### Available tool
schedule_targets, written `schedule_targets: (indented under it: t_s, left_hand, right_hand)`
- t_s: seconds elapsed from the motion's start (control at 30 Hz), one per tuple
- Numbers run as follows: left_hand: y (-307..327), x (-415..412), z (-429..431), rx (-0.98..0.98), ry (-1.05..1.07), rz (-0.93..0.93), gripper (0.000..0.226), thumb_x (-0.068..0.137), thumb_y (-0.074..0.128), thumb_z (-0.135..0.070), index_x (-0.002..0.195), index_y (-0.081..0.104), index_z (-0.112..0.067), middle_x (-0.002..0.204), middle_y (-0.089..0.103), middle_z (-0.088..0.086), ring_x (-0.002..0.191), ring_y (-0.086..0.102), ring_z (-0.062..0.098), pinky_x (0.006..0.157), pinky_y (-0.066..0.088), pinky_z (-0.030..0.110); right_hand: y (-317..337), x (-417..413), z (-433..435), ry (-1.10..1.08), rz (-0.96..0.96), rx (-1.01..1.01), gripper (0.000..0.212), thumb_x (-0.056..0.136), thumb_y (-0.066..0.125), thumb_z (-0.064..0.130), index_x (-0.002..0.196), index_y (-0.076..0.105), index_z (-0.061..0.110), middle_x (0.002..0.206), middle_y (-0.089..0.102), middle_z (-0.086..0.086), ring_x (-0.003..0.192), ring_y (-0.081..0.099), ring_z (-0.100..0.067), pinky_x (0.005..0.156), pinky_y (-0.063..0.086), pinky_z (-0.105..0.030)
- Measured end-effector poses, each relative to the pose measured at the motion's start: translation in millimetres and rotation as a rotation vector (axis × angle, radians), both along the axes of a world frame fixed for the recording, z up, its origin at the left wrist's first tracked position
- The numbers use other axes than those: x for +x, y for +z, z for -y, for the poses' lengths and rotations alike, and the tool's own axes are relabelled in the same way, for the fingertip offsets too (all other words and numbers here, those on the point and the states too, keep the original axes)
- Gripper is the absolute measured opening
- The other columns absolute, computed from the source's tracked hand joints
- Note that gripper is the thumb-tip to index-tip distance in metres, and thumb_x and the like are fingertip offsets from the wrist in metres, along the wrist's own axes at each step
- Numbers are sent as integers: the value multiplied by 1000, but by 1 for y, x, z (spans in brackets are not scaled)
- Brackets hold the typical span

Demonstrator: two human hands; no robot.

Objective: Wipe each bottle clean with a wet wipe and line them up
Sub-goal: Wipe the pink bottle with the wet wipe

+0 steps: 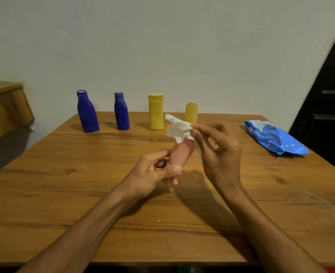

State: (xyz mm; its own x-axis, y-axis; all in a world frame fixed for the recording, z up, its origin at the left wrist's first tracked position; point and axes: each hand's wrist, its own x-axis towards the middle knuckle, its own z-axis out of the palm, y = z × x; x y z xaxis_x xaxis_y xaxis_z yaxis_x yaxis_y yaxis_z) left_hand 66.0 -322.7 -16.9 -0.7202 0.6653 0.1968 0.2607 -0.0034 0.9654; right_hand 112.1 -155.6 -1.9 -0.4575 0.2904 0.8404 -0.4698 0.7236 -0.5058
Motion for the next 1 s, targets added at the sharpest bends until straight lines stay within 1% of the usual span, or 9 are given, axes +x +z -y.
schedule_targets:
  t_s: [0.03, 0.1, 0.27, 0.43, 0.57, 0.77, 0.83, 0.93, 1.0]
  left_hand:
    - [0, 0, 0, 13, -5, 21, 33, 87, 67, -15, 119, 61, -13, 100, 70, 18, 82, 67, 33, 77, 54, 53]
    - [0, 0, 1, 38, -21, 60, 35, 87, 67, -16, 120, 60, -11, 98, 71, 18, 78, 66, 27, 74, 54, 49]
    - [2, 0, 3, 113, -68, 163, 36, 87, 65, -17, 122, 58, -14, 98, 71, 19, 77, 66, 24, 72, 54, 38]
    - [2, -1, 2, 185, -87, 286, 42, 87, 63, -20, 124, 56, -2, 97, 71, 17, 73, 66, 24, 70, 54, 34]
    - [3, -1, 2, 205, -137, 344, 46, 88, 66, -21, 127, 54, 1, 96, 70, 18, 70, 65, 23, 68, 54, 32]
    - [4, -4, 3, 350, -155, 427, 52, 80, 67, -23, 127, 56, -4, 92, 68, 18, 67, 64, 23, 64, 54, 33]
    - [4, -5, 4, 319, -166, 435, 56, 78, 69, -25, 129, 56, -6, 94, 68, 18, 66, 63, 22, 63, 53, 32]
    - [2, -3, 4, 234, -184, 389, 52, 80, 67, -24, 125, 56, 0, 95, 69, 19, 65, 62, 21, 61, 54, 29]
    - [2, -3, 3, 270, -181, 401, 52, 81, 66, -23, 125, 56, 1, 93, 68, 18, 64, 62, 21, 60, 54, 29]
  right_hand:
    - [1, 1, 1, -5, 6, -22, 20, 89, 68, 13, 108, 73, 7, 95, 64, -7, 88, 60, -13, 68, 44, -9]
    - [3, 1, 2, 13, 37, -110, 19, 89, 68, 15, 107, 73, 11, 93, 65, -3, 85, 59, -4, 67, 40, -6]
    - [3, 0, -1, 210, 107, -429, 21, 87, 70, 20, 106, 74, 14, 101, 71, 0, 96, 66, -11, 77, 53, -23]
    - [1, 1, 1, 237, 151, -417, 22, 82, 74, 18, 104, 74, 15, 99, 73, 3, 94, 67, -8, 73, 55, -21]
    - [2, 1, 1, 201, 135, -396, 21, 82, 74, 18, 103, 74, 15, 96, 73, 6, 91, 67, -2, 71, 50, -12]
    - [-3, 2, 4, 290, 159, -341, 21, 81, 74, 12, 102, 75, 8, 96, 74, -1, 89, 69, -14, 69, 55, -23]
    - [-3, 2, 2, 266, 164, -304, 20, 81, 75, 13, 101, 75, 9, 94, 74, 1, 86, 68, -15, 68, 55, -26]
    - [-1, 0, -2, 231, 133, -376, 19, 82, 75, 16, 101, 75, 14, 94, 75, 3, 88, 69, -18, 75, 57, -45]
    - [-2, -1, -2, 239, 128, -380, 20, 82, 75, 17, 102, 75, 15, 94, 75, 4, 90, 69, -19, 77, 56, -50]
